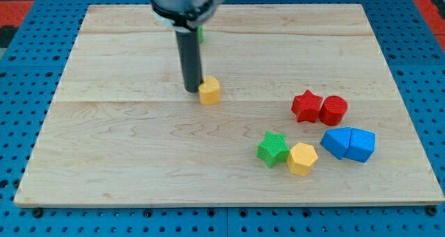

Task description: Push green circle towards center

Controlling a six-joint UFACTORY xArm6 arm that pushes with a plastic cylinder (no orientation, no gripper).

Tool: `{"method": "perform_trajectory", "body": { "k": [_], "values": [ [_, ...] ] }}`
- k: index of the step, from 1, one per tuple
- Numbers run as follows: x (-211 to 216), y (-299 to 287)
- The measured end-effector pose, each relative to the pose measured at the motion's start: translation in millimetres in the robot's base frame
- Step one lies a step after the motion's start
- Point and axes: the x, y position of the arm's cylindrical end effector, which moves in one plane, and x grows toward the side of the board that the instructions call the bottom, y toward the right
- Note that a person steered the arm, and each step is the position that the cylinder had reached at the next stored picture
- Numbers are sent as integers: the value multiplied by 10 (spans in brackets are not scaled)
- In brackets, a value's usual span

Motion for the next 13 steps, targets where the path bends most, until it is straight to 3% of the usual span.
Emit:
{"method": "perform_trajectory", "body": {
  "k": [1,3,4,5,6,7,8,9,10,11,12,13],
  "values": [
    [233,135],
    [-1063,-710],
    [-1270,-1606],
    [-1412,-1633],
    [-1754,-1468],
    [-1569,-804],
    [-1050,-486],
    [-1508,-1096],
    [-2179,-622],
    [-1389,121],
    [-935,-95],
    [-1393,-123]
  ]
}}
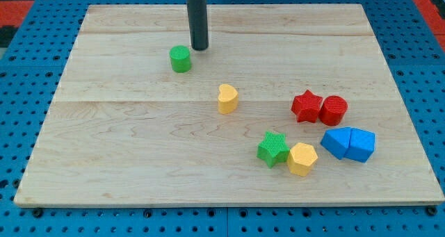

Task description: Push green circle towards center

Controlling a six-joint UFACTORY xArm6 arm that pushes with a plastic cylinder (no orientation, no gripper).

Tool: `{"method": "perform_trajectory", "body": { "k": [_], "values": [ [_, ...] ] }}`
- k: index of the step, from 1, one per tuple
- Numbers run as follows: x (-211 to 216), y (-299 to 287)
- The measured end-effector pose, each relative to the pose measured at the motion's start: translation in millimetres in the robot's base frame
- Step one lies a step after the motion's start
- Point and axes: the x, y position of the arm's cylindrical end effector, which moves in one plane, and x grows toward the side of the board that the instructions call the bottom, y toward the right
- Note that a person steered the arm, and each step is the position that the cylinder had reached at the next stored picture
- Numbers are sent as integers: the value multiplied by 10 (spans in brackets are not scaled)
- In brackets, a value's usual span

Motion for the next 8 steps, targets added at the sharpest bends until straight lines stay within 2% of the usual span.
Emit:
{"method": "perform_trajectory", "body": {
  "k": [2,3,4,5,6,7,8],
  "values": [
    [782,-90],
    [356,-539],
    [770,-1195],
    [872,-251],
    [634,-378],
    [366,612],
    [1264,701]
  ]
}}
